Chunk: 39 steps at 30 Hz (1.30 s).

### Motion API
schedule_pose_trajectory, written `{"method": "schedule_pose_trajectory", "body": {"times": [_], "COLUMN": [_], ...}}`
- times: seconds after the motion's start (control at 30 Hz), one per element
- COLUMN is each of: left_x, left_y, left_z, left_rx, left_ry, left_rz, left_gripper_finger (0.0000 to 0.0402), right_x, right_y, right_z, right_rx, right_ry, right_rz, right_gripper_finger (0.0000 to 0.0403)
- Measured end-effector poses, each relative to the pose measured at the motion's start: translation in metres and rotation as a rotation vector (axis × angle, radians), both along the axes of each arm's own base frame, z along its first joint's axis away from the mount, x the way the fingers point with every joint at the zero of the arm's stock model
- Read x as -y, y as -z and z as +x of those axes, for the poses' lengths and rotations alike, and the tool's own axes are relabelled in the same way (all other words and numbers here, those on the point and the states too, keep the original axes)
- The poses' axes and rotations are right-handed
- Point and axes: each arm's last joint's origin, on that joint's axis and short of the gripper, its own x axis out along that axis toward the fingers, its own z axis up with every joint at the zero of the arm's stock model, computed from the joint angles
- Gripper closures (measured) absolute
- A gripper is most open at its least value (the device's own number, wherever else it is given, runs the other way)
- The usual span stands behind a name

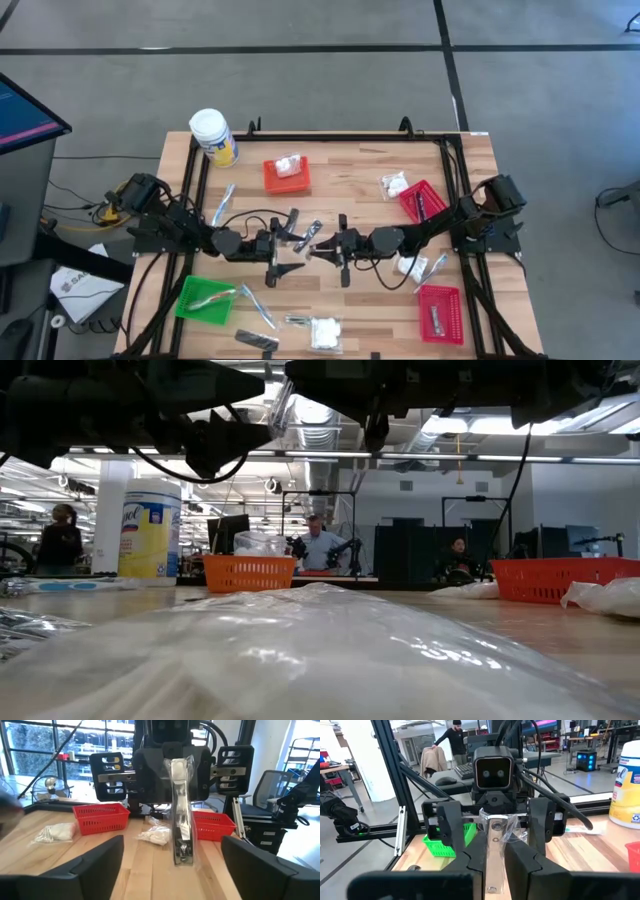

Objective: Pick & Place Travel size toiletries
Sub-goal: Put the silver nail cutter into the bottom red basket

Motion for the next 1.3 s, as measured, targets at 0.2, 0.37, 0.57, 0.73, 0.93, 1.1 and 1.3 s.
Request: {"method": "schedule_pose_trajectory", "body": {"times": [0.2,0.37,0.57,0.73,0.93,1.1,1.3], "left_x": [0.001,0.001,0.001,0.002,0.003,0.003,0.003], "left_y": [0.000,0.000,0.000,0.000,0.001,0.002,0.002], "left_z": [0.000,0.000,0.000,-0.001,-0.001,-0.001,-0.001], "left_rx": [0.000,0.000,0.000,-0.001,-0.014,-0.024,-0.023], "left_ry": [0.006,0.006,0.007,0.013,0.021,0.020,0.020], "left_rz": [-0.003,-0.003,-0.003,-0.020,-0.017,-0.019,-0.034], "left_gripper_finger": [0.0046,0.0053,0.0065,0.0070,0.0073,0.0073,0.0073], "right_x": [0.001,-0.002,-0.008,-0.012,-0.021,-0.040,-0.059], "right_y": [-0.005,-0.016,-0.029,-0.044,-0.053,-0.048,-0.039], "right_z": [-0.004,-0.013,-0.033,-0.058,-0.091,-0.112,-0.133], "right_rx": [-0.039,-0.085,-0.189,-0.277,-0.407,-0.502,-0.627], "right_ry": [0.007,0.048,0.117,0.151,0.162,0.157,0.197], "right_rz": [0.010,-0.009,-0.003,0.106,0.333,0.511,0.717], "right_gripper_finger": [0.0368,0.0368,0.0368,0.0368,0.0368,0.0368,0.0368]}}
